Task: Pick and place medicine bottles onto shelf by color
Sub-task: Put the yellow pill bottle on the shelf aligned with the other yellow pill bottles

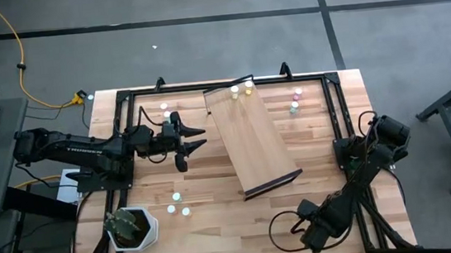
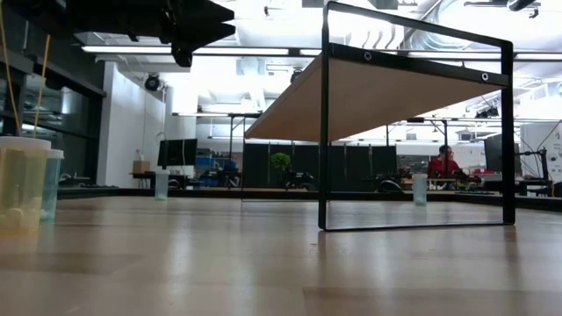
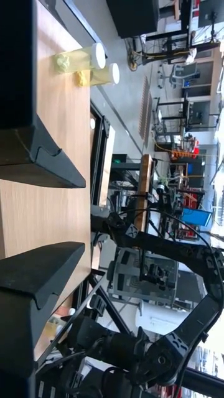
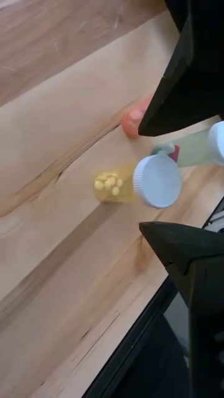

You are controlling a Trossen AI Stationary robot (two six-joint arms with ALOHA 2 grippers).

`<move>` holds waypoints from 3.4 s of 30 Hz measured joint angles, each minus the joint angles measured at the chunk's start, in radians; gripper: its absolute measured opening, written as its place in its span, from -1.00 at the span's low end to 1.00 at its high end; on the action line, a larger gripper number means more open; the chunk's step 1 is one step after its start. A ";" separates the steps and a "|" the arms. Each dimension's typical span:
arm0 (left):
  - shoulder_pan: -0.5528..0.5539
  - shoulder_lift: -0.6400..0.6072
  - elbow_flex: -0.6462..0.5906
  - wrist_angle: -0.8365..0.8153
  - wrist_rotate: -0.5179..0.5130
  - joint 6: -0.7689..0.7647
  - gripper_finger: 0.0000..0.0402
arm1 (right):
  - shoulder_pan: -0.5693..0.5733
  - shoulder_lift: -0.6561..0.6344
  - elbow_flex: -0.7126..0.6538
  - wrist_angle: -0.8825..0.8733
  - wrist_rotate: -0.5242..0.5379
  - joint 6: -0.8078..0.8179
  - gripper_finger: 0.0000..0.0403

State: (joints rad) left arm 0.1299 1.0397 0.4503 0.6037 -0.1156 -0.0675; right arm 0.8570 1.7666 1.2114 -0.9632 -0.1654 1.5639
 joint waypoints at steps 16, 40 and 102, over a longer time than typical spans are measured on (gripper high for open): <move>0.000 0.000 0.000 0.000 0.000 0.000 -0.29 | 0.000 0.000 0.000 -0.005 -0.013 -0.003 -0.44; 0.000 0.000 0.000 0.001 0.001 -0.008 -0.29 | -0.103 -0.060 0.704 -0.196 0.604 -0.788 -0.46; 0.021 0.219 0.099 0.053 -0.210 -0.109 -0.50 | -1.020 0.143 0.802 -0.261 0.189 -1.505 -0.46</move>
State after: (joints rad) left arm 0.1512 1.2587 0.5495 0.6569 -0.3256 -0.1763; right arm -0.1631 1.9095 2.0136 -1.2243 0.0237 0.0589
